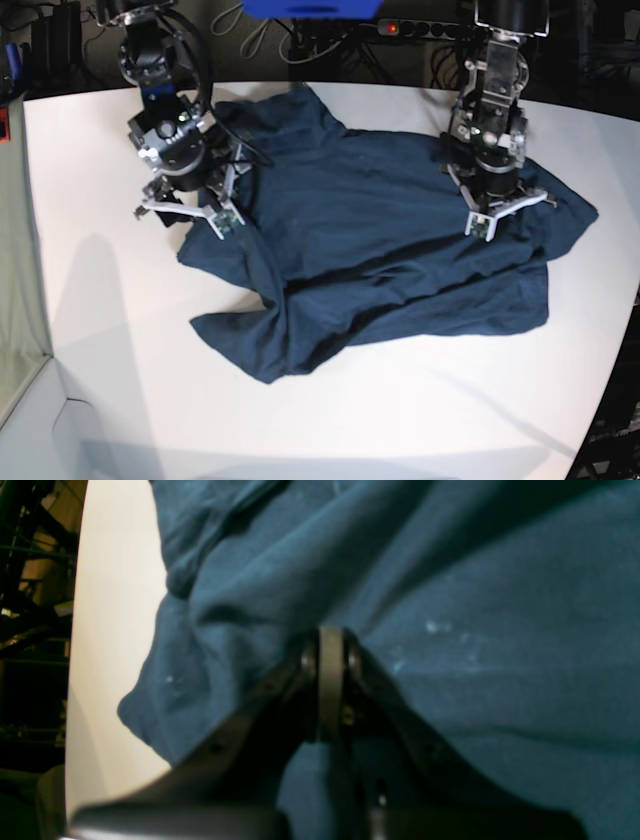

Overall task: Layout the t-shirt on the table in an organized manner, then fold the t-shirt properly
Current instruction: 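Drag the shirt edge with the right gripper away from the left gripper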

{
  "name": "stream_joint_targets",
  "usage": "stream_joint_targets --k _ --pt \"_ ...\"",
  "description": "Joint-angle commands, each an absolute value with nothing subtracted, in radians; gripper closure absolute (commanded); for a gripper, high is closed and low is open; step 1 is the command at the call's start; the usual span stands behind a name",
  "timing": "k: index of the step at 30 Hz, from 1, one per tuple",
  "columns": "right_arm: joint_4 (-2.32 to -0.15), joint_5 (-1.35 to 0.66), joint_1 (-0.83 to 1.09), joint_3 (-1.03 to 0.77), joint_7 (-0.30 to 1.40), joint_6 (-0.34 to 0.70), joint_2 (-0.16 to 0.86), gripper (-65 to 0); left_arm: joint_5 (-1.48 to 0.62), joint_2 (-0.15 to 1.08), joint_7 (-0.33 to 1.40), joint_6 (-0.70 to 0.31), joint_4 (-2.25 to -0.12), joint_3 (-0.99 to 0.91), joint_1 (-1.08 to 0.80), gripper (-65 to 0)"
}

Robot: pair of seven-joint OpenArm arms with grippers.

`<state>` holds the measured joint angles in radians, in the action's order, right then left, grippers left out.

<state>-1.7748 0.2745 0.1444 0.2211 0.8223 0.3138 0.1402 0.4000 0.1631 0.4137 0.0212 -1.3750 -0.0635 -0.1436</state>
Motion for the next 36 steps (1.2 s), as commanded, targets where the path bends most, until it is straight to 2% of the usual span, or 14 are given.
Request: stream_joint_targets --k 1,4,7,11,14,15,29,36 --pt "-1.785 0.275 0.124 0.219 0.802 0.305 0.142 -41.4 0.384 0.162 0.461 0.005 -1.372 -0.064 -0.151 -0.5" --pt "-1.759 0.274 0.102 0.219 0.800 0.305 0.140 -40.6 0.384 0.160 0.461 0.005 -1.372 -0.065 -0.151 -0.5" --pt "-1.732 0.274 0.074 0.219 0.800 0.305 0.140 -34.1 0.384 0.159 0.461 0.005 -1.372 -0.065 -0.151 -0.5" --pt "-1.666 0.271 0.028 0.219 0.800 0.305 0.139 -17.2 0.384 0.159 0.461 0.005 -1.372 -0.065 -0.151 -0.5" --pt "-1.604 0.271 -0.010 0.216 0.800 0.305 0.127 -1.6 0.384 0.159 0.461 0.005 -1.371 -0.065 -0.151 -0.5" --pt "-1.590 0.271 -0.021 0.217 0.800 0.305 0.127 0.0 0.384 0.159 0.461 0.005 -1.371 -0.065 -0.151 -0.5" --pt "-1.613 0.275 -0.255 0.213 0.809 0.305 0.162 0.0 0.384 0.163 0.461 0.005 -1.371 -0.065 -0.163 -0.5" --pt "-1.397 0.275 -0.441 0.213 0.802 0.305 0.159 0.0 0.384 0.166 0.461 0.005 -1.372 -0.065 -0.166 -0.5"
